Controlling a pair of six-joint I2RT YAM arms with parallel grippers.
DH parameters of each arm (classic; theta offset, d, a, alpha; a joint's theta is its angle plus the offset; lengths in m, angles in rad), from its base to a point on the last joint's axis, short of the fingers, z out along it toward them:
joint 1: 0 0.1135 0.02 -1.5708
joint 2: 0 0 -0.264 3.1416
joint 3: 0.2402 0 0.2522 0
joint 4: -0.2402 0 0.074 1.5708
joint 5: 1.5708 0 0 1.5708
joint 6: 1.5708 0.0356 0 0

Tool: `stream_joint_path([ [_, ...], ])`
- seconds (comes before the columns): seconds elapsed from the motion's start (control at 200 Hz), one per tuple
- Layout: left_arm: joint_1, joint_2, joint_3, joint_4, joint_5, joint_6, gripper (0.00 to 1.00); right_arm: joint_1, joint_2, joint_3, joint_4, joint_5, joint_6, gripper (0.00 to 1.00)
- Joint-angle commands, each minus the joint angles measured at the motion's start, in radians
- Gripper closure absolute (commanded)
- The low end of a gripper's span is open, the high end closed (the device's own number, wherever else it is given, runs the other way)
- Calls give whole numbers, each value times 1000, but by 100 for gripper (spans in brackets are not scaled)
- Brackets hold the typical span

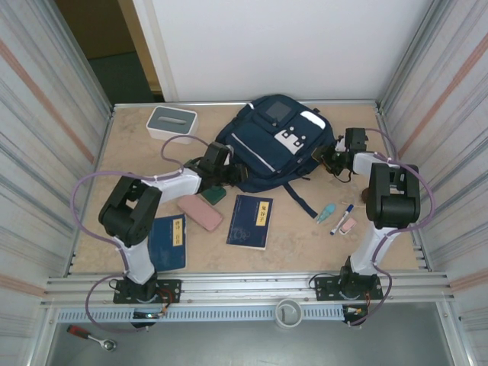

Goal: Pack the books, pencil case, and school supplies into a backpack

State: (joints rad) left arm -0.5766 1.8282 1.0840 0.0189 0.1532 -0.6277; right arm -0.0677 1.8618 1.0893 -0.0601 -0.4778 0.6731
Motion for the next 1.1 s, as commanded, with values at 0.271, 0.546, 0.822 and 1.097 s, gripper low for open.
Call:
stream_joint_path([
  [0.271, 129, -41, 103, 118, 359, 92, 100, -48, -203, -140, 91, -178, 71, 82],
  [0.546, 207, -50, 118, 135, 533, 110, 100, -42, -215, -267, 175, -127, 157, 40],
  [0.822, 237, -25, 181, 49, 601, 185, 100, 37, -6, -180, 380, -134, 293, 29],
  [1.097, 297, 36, 256, 33, 587, 182, 100, 79, -48, -209, 539, -102, 435, 99],
])
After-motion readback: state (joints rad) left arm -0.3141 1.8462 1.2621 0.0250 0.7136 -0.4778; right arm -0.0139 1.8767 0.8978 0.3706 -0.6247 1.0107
